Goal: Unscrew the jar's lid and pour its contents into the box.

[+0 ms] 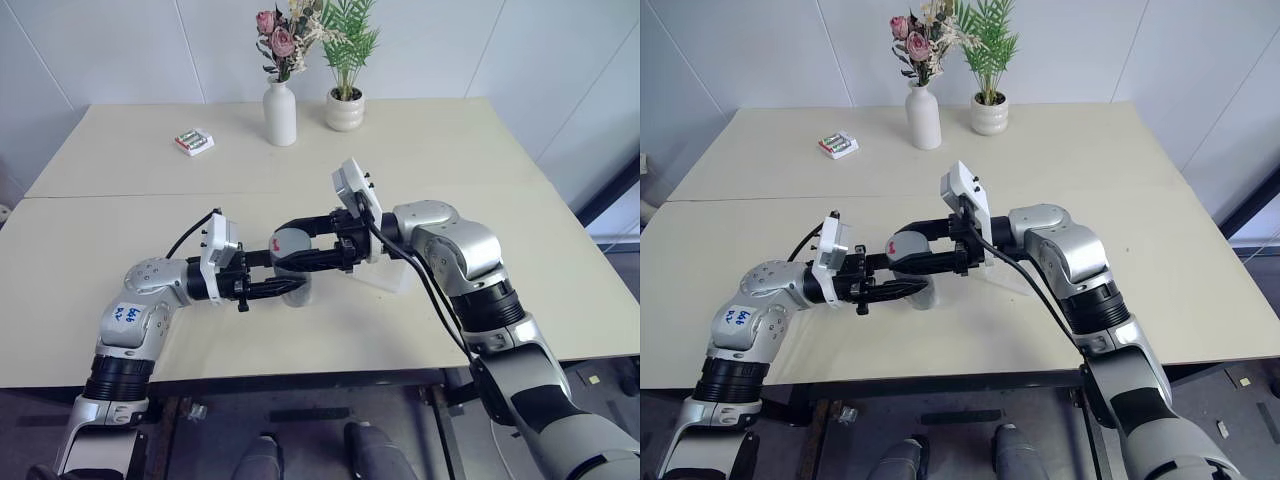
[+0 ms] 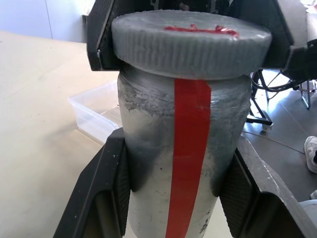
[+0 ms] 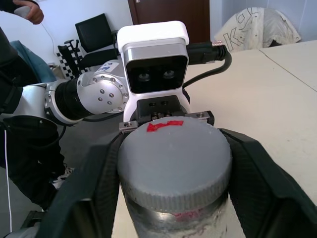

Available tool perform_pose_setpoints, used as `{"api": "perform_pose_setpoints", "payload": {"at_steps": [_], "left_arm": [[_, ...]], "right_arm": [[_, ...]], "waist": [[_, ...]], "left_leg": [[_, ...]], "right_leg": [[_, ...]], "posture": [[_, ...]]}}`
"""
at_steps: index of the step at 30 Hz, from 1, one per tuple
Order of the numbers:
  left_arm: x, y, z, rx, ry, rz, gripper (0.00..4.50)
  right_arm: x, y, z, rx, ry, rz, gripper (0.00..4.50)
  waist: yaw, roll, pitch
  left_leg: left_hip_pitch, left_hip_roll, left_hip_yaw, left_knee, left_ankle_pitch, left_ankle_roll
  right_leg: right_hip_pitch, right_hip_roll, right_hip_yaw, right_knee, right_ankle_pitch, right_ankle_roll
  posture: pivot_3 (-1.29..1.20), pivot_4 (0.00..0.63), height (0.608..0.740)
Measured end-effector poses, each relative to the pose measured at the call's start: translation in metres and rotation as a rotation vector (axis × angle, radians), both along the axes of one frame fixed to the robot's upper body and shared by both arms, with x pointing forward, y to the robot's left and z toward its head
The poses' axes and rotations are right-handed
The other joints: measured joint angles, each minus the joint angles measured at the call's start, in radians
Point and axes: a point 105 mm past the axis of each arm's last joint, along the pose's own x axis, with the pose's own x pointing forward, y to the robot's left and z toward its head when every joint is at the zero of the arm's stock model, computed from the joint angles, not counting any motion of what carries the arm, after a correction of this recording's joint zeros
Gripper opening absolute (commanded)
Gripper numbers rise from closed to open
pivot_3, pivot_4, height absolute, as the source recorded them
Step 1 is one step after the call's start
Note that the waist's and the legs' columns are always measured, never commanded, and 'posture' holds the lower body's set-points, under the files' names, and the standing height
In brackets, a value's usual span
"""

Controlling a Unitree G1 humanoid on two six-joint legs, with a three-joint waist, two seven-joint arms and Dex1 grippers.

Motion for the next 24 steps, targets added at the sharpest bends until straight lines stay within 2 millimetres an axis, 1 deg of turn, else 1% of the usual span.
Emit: {"api": "perform_pose_setpoints", "payload": {"at_steps": [8,12,13,14,17,19,21,24], "left_arm": [[0.000,0.000,0.000,-0.004,0.005,0.001,1.98],[-0.001,0.002,0.003,-0.022,0.002,0.002,1.98],[-0.001,0.002,0.004,-0.023,-0.001,0.003,1.98],[-0.002,0.002,0.002,-0.019,0.003,0.000,1.98],[-0.004,0.000,-0.005,-0.011,0.026,-0.011,1.98],[-0.005,0.001,-0.008,-0.008,0.037,-0.010,1.98],[-0.005,0.002,-0.010,-0.006,0.043,-0.008,1.98],[-0.006,0.001,-0.009,-0.004,0.039,-0.012,1.98]], "right_arm": [[0.000,0.001,0.000,0.004,0.008,0.002,2.93],[-0.001,0.003,0.004,0.037,0.040,0.005,2.93],[-0.001,0.004,0.007,0.054,0.055,0.005,2.93],[-0.001,0.005,0.016,0.092,0.063,0.005,2.93],[-0.002,0.005,0.049,0.197,0.065,0.014,2.93],[-0.001,0.001,0.060,0.237,0.075,0.002,2.93],[0.001,0.000,0.061,0.245,0.085,-0.011,2.93],[0.006,-0.003,0.058,0.226,0.080,-0.038,2.93]], "waist": [[0.000,0.000,0.000],[0.000,0.000,0.000],[-0.001,0.000,0.000],[-0.002,0.000,0.000],[-0.001,0.001,0.000],[0.000,0.001,0.000],[0.000,0.001,0.000],[0.000,0.001,0.000]], "left_leg": [[0.000,0.000,0.000,0.000,0.000,0.000],[0.000,0.000,0.000,0.000,0.000,0.000],[0.000,0.000,0.000,0.000,0.000,0.000],[0.000,0.000,0.000,0.000,0.000,0.000],[0.000,0.000,-0.001,0.000,0.000,0.000],[0.000,0.000,0.000,0.000,0.000,0.000],[0.000,0.000,0.000,0.000,0.000,0.000],[0.000,0.000,0.000,0.000,0.000,0.000]], "right_leg": [[0.000,0.000,0.000,0.000,0.000,0.000],[0.000,0.000,0.000,0.000,0.000,0.000],[0.000,0.000,0.000,0.000,0.000,0.000],[0.000,0.000,0.000,0.000,0.000,0.000],[0.000,0.000,0.000,0.001,0.000,0.000],[0.000,0.000,0.000,0.001,0.000,0.000],[0.000,0.000,0.000,0.000,0.000,0.000],[0.000,0.000,0.000,0.000,0.000,0.000]], "posture": [[0.00,0.150,0.740],[0.00,0.150,0.740],[0.00,0.150,0.740],[0.00,0.150,0.740],[0.00,0.150,0.740],[0.00,0.150,0.740],[0.00,0.150,0.740],[0.00,0.150,0.740]]}}
